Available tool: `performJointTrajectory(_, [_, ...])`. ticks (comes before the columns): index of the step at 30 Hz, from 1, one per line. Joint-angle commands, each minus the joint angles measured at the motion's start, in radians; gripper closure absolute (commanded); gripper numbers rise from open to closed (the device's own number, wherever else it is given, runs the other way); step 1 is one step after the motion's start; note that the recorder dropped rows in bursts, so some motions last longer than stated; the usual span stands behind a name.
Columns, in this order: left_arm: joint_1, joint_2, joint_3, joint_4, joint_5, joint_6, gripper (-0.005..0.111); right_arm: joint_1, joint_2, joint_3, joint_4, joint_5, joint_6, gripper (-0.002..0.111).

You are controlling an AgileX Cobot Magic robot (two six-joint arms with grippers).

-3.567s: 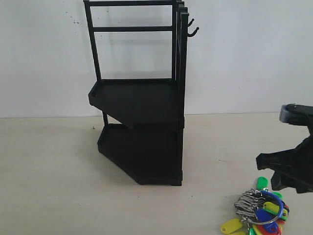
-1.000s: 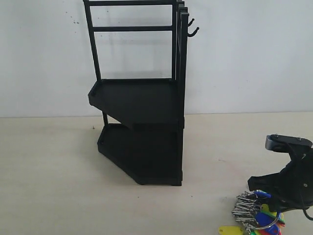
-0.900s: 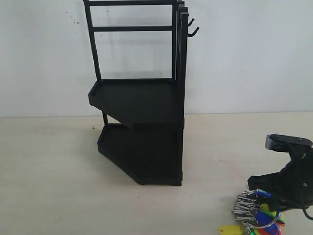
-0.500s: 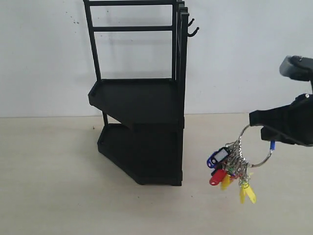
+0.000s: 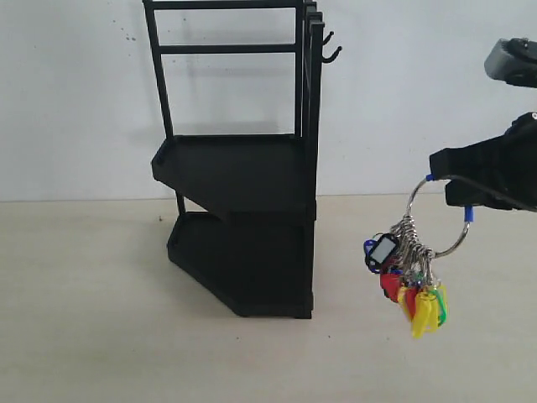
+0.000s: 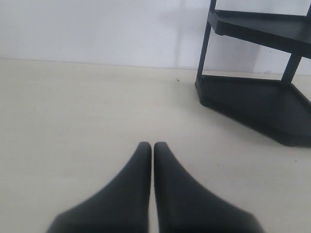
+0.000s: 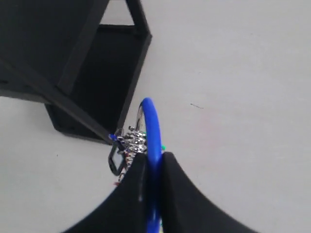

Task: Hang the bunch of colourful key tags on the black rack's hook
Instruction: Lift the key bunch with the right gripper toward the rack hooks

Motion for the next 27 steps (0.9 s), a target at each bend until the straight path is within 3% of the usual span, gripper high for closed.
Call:
performJointTrajectory(1, [0.002, -0.002, 0.003, 0.005, -0.008, 0.003, 0.102, 0.011, -0.012, -0.01, 0.07, -0.076, -0.012, 0.108])
performJointTrajectory(4, [0.002, -0.002, 0.003, 0.005, -0.008, 0.003, 0.102, 0.06, -0.012, -0.033, 0.107, -0.074, -0.189, 0.108])
performJointTrajectory(6, [0.002, -0.002, 0.003, 0.005, -0.008, 0.003, 0.102, 0.049, -0.012, -0.033, 0.107, -0.154, -0.05, 0.108])
performJointTrajectory(14, [0.002, -0.002, 0.003, 0.005, -0.008, 0.003, 0.102, 0.08, -0.01, -0.04, 0.102, -0.427, -0.1, 0.108])
performJointTrajectory(27, [0.002, -0.002, 0.003, 0.005, -0.008, 0.003, 0.102, 0.082, 0.028, -0.192, 0.102, -0.391, -0.165, 0.108])
